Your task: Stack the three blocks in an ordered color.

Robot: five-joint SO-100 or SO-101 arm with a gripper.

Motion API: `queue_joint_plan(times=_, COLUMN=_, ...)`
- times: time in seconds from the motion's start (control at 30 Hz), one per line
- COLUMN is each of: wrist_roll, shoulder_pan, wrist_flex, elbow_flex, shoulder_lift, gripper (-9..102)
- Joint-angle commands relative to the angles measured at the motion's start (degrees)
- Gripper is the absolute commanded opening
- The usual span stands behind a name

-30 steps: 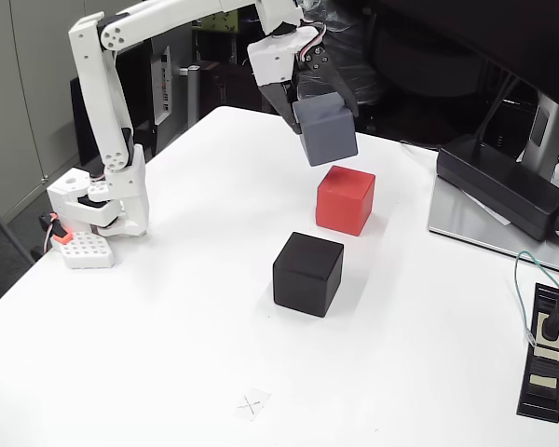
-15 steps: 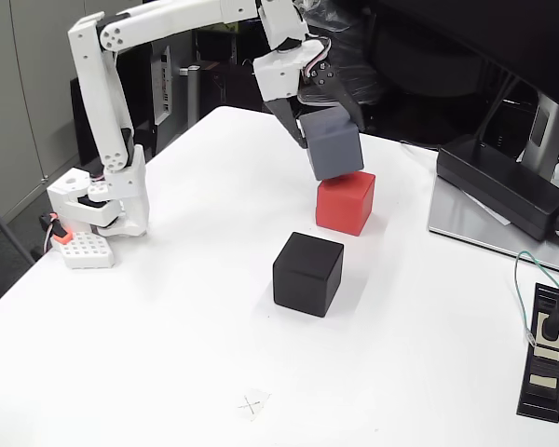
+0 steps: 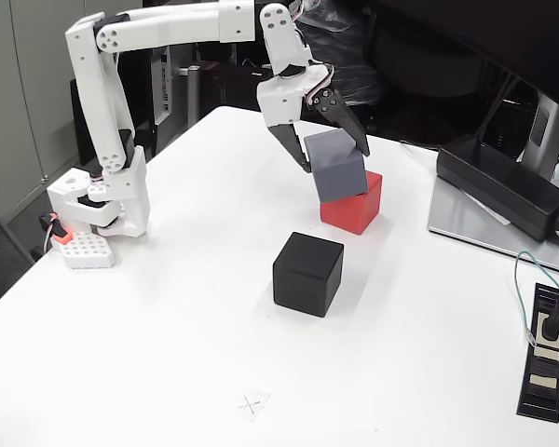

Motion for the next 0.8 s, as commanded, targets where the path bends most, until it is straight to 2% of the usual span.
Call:
queue_joint_plan(times=0.0, wrist_roll=-0.2, shoulder_pan=0.1, wrist_flex=-0.5, elbow_flex=-0.4, shoulder_lift=0.1, gripper=0)
queue_joint_plan(times=0.57, wrist_roll=-0.4, shoulder_pan=0.0, wrist_flex=0.3, elbow_flex=-3.6, shoulder_lift=0.8, gripper=0)
queue_joint_plan(times=0.77, wrist_roll=-0.4, shoulder_pan=0.0, wrist_flex=4.7, elbow_flex=-8.6, shoulder_lift=0.5, gripper=0)
